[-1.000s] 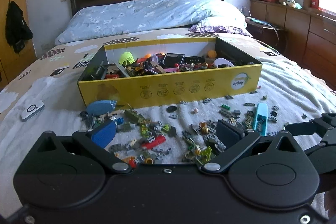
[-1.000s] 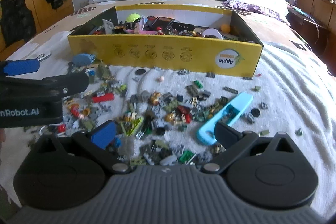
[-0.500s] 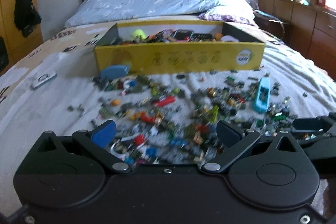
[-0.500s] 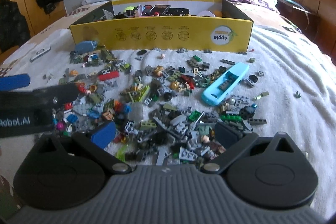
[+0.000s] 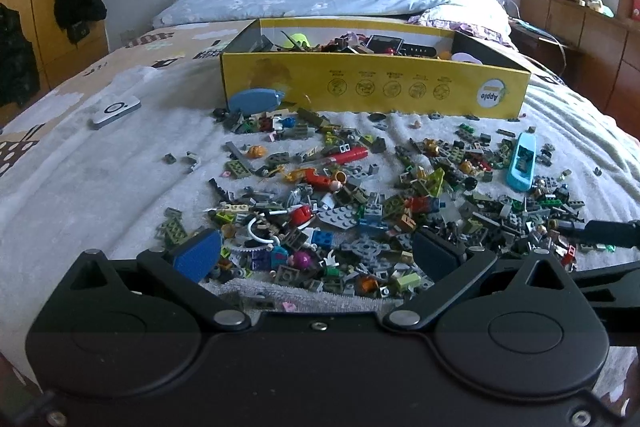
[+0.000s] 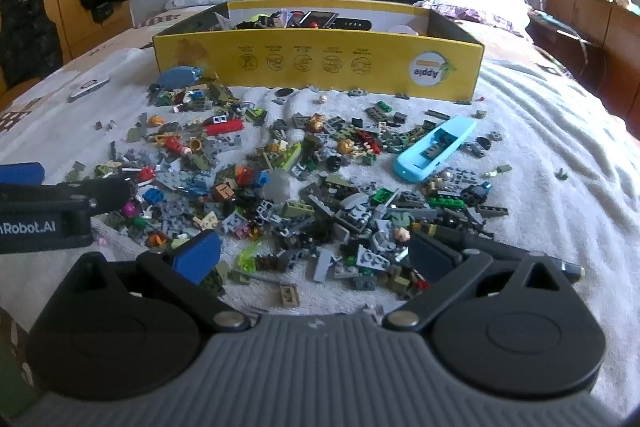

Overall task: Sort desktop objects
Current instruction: 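Lower both open tools toward small bricks in the pile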

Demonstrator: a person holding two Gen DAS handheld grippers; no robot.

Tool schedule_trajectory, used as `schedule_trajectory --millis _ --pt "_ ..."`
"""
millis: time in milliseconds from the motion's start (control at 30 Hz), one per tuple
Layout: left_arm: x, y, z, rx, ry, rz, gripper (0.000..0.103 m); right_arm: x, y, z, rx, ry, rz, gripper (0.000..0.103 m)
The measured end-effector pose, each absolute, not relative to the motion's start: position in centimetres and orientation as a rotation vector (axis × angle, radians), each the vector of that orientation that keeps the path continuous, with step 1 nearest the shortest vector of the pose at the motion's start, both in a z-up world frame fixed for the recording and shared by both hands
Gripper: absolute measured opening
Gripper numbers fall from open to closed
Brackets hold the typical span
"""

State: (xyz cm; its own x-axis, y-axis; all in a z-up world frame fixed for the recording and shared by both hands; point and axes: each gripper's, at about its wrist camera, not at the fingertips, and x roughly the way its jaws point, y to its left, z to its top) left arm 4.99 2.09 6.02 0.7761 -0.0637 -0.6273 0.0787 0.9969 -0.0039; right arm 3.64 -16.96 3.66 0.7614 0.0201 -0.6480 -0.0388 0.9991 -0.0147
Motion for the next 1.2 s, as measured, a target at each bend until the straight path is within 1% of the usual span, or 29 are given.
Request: schedule_trajectory --millis 333,467,567,733,867,1200 --pt "4.1 1.4 5.0 0.08 0.677 -0.067 0.102 2.4 -16.6 2.5 -0.02 0.67 0.027 0.103" --pt "4.4 1.4 4.5 0.058 0.667 -0.054 0.102 2.5 -16.9 1.8 -0.018 0.652 0.016 0.103" --pt "5.3 1.4 4.0 0.033 0.66 -0.046 0.102 3.3 -17.8 1.6 -0.008 0.61 -0.022 0.103" --pt "6.4 0.3 3.0 0.09 0.598 -0.007 0.102 5.8 -19.6 0.7 0.059 0.609 -0.077 0.103" --pt "7.7 0.5 2.4 0.044 0.611 -0.016 0.102 7.0 -20.5 0.1 0.094 0.609 -0.102 0.103" --pt "10.5 1.2 -0.1 0.028 0.593 0.042 0.102 9.3 -20.0 -1.1 0.064 0.579 -0.105 0.103"
